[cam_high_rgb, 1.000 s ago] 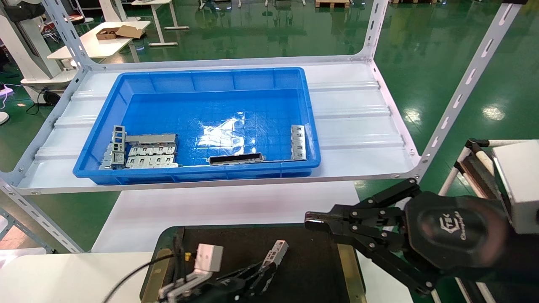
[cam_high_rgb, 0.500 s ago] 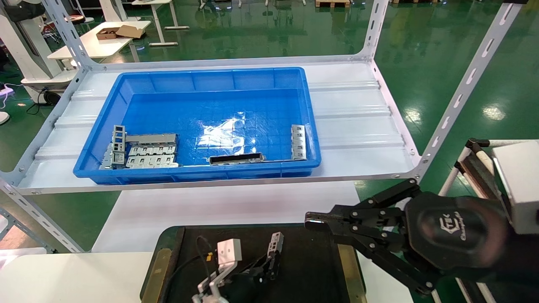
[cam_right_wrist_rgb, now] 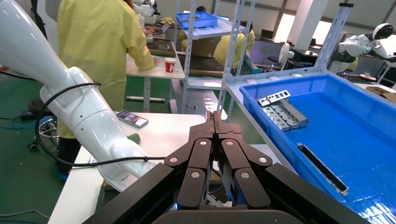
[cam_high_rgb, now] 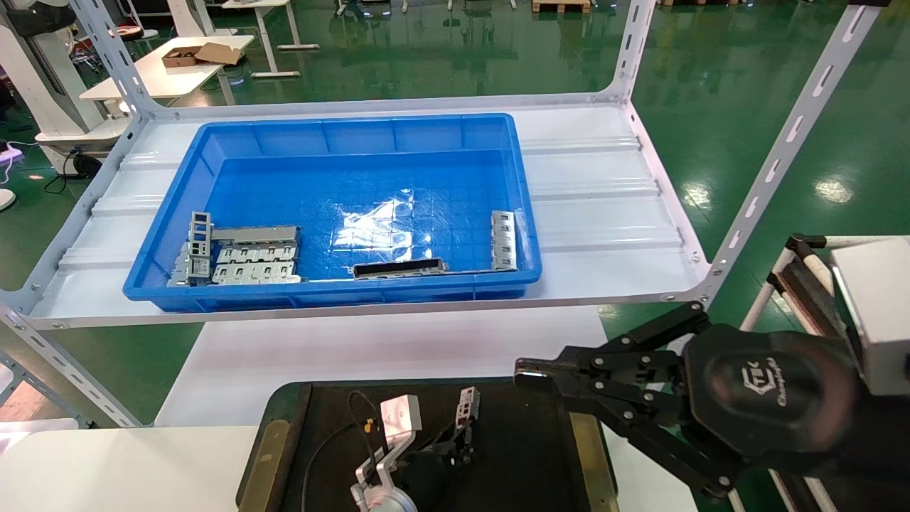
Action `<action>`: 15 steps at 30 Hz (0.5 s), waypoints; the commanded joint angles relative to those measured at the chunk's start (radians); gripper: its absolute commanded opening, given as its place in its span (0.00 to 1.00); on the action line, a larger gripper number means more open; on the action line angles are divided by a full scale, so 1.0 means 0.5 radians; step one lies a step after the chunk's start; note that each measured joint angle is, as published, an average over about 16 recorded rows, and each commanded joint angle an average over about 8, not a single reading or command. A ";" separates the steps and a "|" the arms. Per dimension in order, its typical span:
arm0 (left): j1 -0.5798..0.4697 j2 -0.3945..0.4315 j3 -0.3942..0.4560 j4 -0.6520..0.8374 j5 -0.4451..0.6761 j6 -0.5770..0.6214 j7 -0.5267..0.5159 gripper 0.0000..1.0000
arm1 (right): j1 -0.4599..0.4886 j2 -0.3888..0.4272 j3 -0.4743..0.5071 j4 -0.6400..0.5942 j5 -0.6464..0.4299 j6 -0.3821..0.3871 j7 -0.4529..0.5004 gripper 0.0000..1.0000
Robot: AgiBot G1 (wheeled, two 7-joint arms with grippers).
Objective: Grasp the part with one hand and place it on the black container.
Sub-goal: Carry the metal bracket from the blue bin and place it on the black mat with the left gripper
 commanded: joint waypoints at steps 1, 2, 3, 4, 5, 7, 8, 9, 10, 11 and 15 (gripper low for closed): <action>0.003 0.015 -0.004 0.022 0.015 -0.001 -0.001 0.00 | 0.000 0.000 0.000 0.000 0.000 0.000 0.000 0.00; 0.006 0.019 -0.007 0.032 0.024 0.002 -0.006 0.00 | 0.000 0.000 0.000 0.000 0.000 0.000 0.000 0.00; 0.009 0.023 -0.011 0.041 0.031 0.005 -0.010 0.00 | 0.000 0.000 0.000 0.000 0.000 0.000 0.000 0.00; 0.012 0.026 -0.015 0.050 0.038 0.008 -0.015 0.00 | 0.000 0.000 0.000 0.000 0.000 0.000 0.000 0.00; 0.015 0.029 -0.018 0.059 0.044 0.011 -0.020 0.00 | 0.000 0.000 0.000 0.000 0.000 0.000 0.000 0.00; 0.019 0.035 -0.022 0.076 0.054 0.016 -0.029 0.00 | 0.000 0.000 0.000 0.000 0.000 0.000 0.000 0.02; 0.021 0.038 -0.023 0.084 0.058 0.019 -0.033 0.01 | 0.000 0.000 0.000 0.000 0.000 0.000 0.000 0.11; 0.022 0.040 -0.024 0.091 0.061 0.021 -0.037 0.06 | 0.000 0.000 0.000 0.000 0.000 0.000 0.000 0.23; 0.023 0.042 -0.024 0.098 0.064 0.024 -0.040 0.14 | 0.000 0.000 0.000 0.000 0.000 0.000 0.000 0.35; 0.024 0.043 -0.023 0.104 0.066 0.027 -0.044 0.26 | 0.000 0.000 0.000 0.000 0.000 0.000 0.000 0.48; 0.025 0.048 -0.018 0.123 0.069 0.039 -0.057 0.76 | 0.000 0.000 0.000 0.000 0.000 0.000 0.000 0.96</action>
